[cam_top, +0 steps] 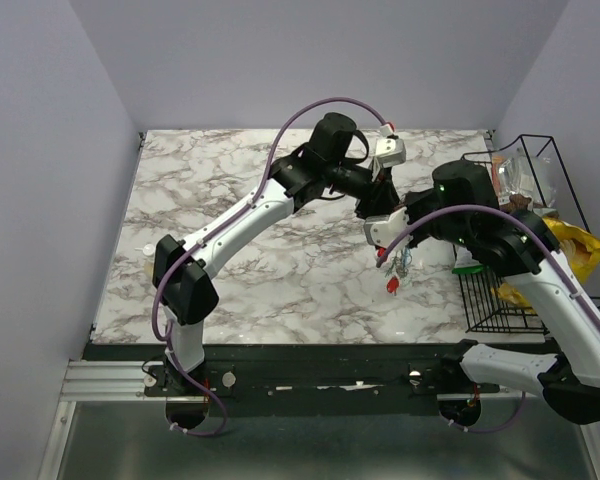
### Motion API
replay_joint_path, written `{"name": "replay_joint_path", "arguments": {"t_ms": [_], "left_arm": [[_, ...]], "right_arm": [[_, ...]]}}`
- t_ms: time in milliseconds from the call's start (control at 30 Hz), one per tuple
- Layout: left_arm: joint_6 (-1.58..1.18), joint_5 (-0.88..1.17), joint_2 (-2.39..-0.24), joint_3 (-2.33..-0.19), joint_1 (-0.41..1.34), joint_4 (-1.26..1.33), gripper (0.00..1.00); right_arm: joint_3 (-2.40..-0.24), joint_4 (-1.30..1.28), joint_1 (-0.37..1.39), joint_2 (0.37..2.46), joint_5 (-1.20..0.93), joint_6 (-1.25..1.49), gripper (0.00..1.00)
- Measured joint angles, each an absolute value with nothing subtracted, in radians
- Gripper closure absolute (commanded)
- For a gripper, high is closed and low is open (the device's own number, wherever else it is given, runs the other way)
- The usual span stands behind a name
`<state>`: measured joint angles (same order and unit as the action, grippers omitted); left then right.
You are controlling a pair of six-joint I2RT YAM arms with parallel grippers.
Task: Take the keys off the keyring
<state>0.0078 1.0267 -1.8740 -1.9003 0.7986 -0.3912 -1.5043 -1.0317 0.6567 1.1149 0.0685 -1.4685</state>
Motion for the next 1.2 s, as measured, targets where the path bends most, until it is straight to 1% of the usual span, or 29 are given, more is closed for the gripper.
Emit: {"name": "replay_joint_path", "arguments": {"t_ms": [200,400,600,800,967,1067,1167,1200], "left_arm": [[-0.012,1.057,-1.829,-1.88,0.761,-0.382,0.52],[-0.113,1.145,-1.716,-1.765,0.671,-0.292,0.49],[-0.13,1.163,-1.675,-1.731,0.648,-0.279,0.47],[-0.098,1.164,-1.667,-1.777,0.603,-0.305,0.47],[-0.102,1.19,-1.623,-1.793,0.57,-0.296,0.47],[-0.145,1.221,-1.594,-1.793,0.566,-0.245,0.47],[-0.271,1.265,-1.567,-1.75,0.56,-0.087,0.47],[-0.345,1.281,-1.555,-1.713,0.557,0.02,0.46]], "right_arm": [[-1.477,-0.932,0.646,1.108,0.209,-1.605,0.99],[-1.474,-0.799,0.646,1.105,0.245,-1.659,0.99],[-1.464,-0.722,0.641,1.093,0.243,-1.726,0.99],[-1.463,-0.671,0.641,1.073,0.184,-1.781,0.99],[-1.415,-0.638,0.641,1.027,0.135,-1.821,0.99],[-1.391,-0.636,0.641,1.008,0.096,-1.834,0.99],[-1.377,-0.635,0.641,0.991,0.057,-1.833,0.99],[-1.377,-0.635,0.641,0.986,0.039,-1.831,0.99]]}}
